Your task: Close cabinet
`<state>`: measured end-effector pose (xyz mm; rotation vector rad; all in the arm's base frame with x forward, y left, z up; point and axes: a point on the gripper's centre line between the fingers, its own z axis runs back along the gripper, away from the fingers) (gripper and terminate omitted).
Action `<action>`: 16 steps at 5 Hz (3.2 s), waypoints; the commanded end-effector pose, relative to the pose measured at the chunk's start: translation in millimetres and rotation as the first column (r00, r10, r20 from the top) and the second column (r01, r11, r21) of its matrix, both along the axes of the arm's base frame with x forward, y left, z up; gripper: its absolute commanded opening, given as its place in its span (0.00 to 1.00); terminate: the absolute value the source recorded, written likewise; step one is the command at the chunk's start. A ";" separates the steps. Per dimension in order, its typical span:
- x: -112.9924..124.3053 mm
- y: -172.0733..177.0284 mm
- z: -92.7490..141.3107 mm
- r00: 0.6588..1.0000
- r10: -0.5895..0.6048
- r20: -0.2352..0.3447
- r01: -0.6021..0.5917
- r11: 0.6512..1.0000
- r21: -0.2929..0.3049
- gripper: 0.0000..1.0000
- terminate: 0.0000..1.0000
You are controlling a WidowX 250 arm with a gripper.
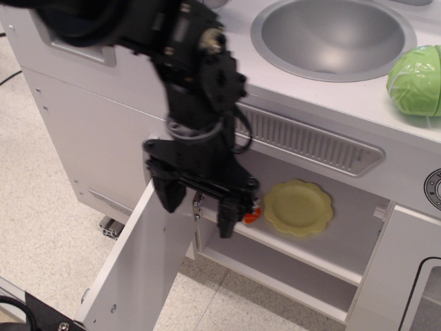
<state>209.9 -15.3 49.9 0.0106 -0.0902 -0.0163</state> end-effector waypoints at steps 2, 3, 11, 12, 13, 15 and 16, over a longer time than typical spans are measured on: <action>-2.6 93.1 10.9 0.995 -0.031 0.100 0.021 0.995 0.100 1.00 0.00; -2.4 88.7 -1.5 0.995 -0.002 0.097 -0.004 0.998 0.067 1.00 0.00; 52.4 -54.9 -13.5 0.990 0.113 0.079 -0.103 0.988 -0.117 1.00 0.00; 45.2 -49.1 3.1 0.992 0.090 0.085 -0.078 0.987 -0.138 1.00 0.00; 27.4 -36.6 3.0 0.997 0.030 0.067 -0.021 0.992 -0.122 1.00 0.00; -7.8 -16.8 -31.8 0.994 -0.091 0.063 0.092 0.995 -0.022 1.00 0.00; -13.4 -16.5 -57.2 0.992 -0.113 0.060 0.112 0.994 0.019 1.00 0.00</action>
